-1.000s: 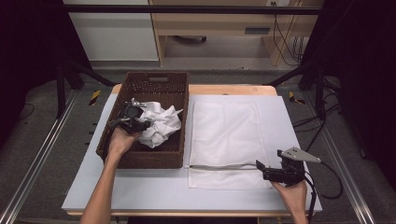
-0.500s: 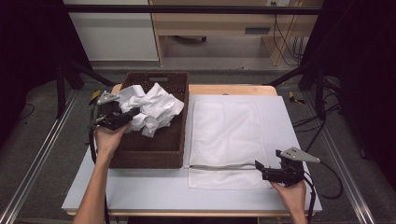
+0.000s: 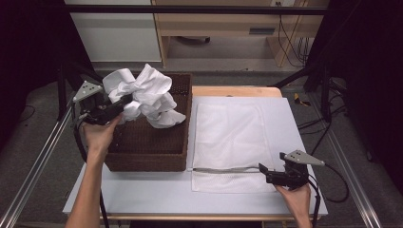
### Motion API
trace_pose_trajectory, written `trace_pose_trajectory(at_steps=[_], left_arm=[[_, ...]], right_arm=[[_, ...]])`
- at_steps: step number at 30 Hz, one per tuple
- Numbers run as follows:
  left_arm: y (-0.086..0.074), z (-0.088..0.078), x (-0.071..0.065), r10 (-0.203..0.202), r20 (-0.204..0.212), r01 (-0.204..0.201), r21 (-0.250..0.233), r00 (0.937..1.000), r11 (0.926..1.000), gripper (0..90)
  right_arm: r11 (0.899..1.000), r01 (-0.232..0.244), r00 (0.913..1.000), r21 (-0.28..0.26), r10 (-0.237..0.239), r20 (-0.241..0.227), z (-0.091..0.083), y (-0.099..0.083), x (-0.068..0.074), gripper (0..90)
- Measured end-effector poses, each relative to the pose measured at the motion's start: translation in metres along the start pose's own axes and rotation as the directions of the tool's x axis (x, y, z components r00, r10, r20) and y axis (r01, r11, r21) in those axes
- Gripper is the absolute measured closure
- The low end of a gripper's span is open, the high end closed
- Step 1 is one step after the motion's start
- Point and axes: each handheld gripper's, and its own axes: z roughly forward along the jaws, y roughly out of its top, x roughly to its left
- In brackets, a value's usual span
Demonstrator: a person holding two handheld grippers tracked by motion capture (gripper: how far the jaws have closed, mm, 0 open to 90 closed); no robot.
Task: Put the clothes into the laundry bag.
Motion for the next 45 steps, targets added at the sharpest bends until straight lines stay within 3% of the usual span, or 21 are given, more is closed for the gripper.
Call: trace_pose_trajectory(at_steps=[12,25,34,45], left_arm=[[0.043,-0.012,-0.021,0.027,0.016,-0.026,-0.075,0.9995,0.9968,73.1],[0.070,-0.022,-0.025,0.028,0.011,-0.026,-0.130,0.9995,0.9912,73.1],[0.091,-0.026,-0.031,0.037,0.013,-0.034,-0.164,0.9992,0.9859,73.0],[0.120,-0.037,-0.047,0.047,0.027,-0.040,-0.220,0.9985,0.9747,73.0]], right_arm=[[1.000,0.004,1.0000,0.000,-0.004,-0.006,0.001,0.000,0.000,8.6],[1.000,0.003,0.9999,-0.008,-0.003,-0.014,0.001,0.000,0.001,9.3],[1.000,0.001,0.9999,-0.012,-0.002,-0.015,0.001,0.000,0.001,9.6],[1.000,0.008,0.9998,-0.017,-0.009,-0.017,0.000,-0.001,0.000,10.9]])
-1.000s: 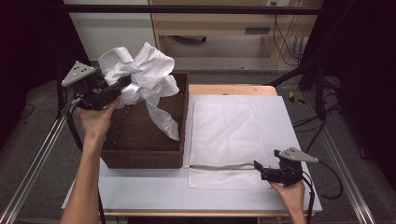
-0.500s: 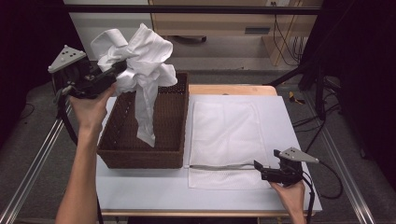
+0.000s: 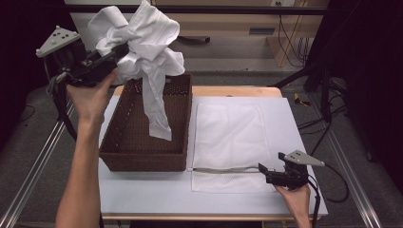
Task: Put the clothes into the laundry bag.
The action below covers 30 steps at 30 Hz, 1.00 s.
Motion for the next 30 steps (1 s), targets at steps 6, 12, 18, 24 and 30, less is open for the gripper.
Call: trace_pose_trajectory(at_steps=[6,12,18,24,30], left_arm=[[0.017,-0.005,-0.015,0.019,0.016,-0.018,-0.030,0.9997,0.9994,72.9],[0.028,-0.006,-0.027,0.035,0.034,-0.033,-0.061,0.9988,0.9976,72.9],[0.035,-0.003,-0.046,0.026,0.076,-0.021,-0.064,0.9968,0.9977,72.9],[0.035,0.007,-0.067,0.037,0.120,-0.029,-0.068,0.9921,0.9973,72.7],[0.030,0.023,-0.092,0.047,0.173,-0.037,-0.062,0.9837,0.9974,72.7]], right_arm=[[1.000,-0.006,1.0000,-0.002,0.006,-0.001,-0.001,0.000,0.000,11.1],[1.000,-0.001,1.0000,-0.003,0.001,-0.003,-0.001,0.001,0.000,11.5],[1.000,-0.002,1.0000,-0.006,0.002,-0.004,-0.003,0.001,0.000,12.2],[1.000,0.000,1.0000,-0.013,0.000,-0.006,-0.004,0.001,0.000,13.5],[1.000,0.002,1.0000,-0.021,-0.002,-0.002,-0.007,0.001,-0.002,14.6]])
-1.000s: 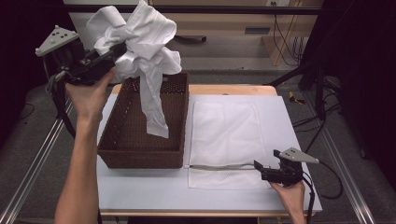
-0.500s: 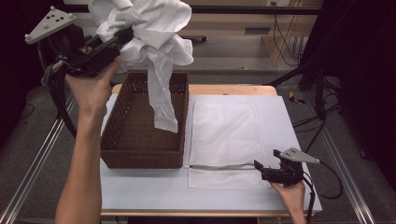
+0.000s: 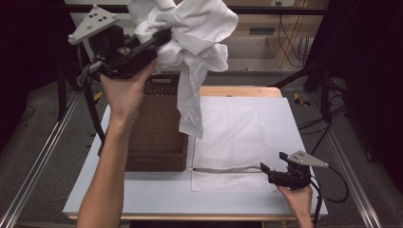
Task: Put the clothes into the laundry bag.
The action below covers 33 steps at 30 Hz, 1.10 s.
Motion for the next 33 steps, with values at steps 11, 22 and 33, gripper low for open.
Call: trace_pose_trajectory(at_steps=[11,22,33], left_arm=[[-0.037,0.044,-0.046,0.011,0.116,-0.018,0.052,0.9932,0.9985,72.4],[-0.086,0.075,-0.073,-0.004,0.181,-0.022,0.145,0.9835,0.9891,72.3],[-0.162,0.103,-0.098,-0.031,0.230,-0.035,0.276,0.9728,0.9606,72.2]], right_arm=[[1.000,0.003,0.9998,-0.002,-0.003,0.022,-0.005,-0.001,-0.005,16.7],[1.000,-0.004,0.9995,-0.001,0.004,0.031,-0.009,-0.003,-0.010,20.8],[1.000,-0.018,0.9979,-0.012,0.019,0.062,-0.017,-0.005,-0.019,22.0]])
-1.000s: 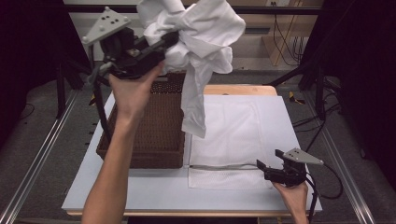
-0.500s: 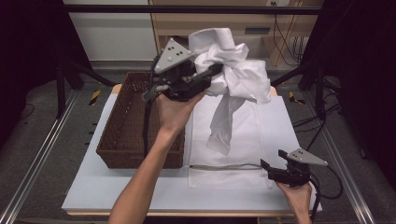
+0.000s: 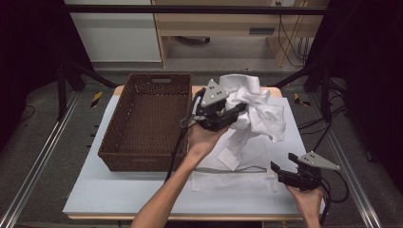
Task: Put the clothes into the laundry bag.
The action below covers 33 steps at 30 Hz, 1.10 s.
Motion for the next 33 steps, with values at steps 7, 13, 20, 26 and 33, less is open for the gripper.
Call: trace_pose_trajectory(at_steps=[7,13,20,26,33], left_arm=[[-0.048,0.036,-0.006,0.005,0.005,-0.006,0.126,1.0000,0.9920,72.0],[-0.084,0.052,-0.007,-0.015,0.019,0.011,0.208,0.9997,0.9782,71.3],[-0.125,0.066,0.000,-0.061,0.010,0.055,0.295,0.9981,0.9540,69.4],[-0.149,0.076,-0.003,-0.061,0.017,0.051,0.348,0.9980,0.9362,63.8],[-0.154,0.073,-0.005,-0.082,0.042,0.059,0.386,0.9958,0.9208,37.5]], right_arm=[[1.000,-0.013,0.9996,-0.017,0.014,0.024,-0.005,-0.001,-0.007,21.4],[1.000,-0.014,0.9994,-0.019,0.015,0.032,-0.007,0.000,-0.007,21.4],[0.999,-0.021,0.9995,-0.035,0.022,0.021,-0.013,0.002,-0.007,21.2],[0.999,-0.005,1.0000,-0.047,0.005,0.002,-0.015,0.007,0.000,20.6],[0.999,-0.014,0.9995,-0.053,0.012,-0.031,-0.017,0.011,0.003,19.6]])
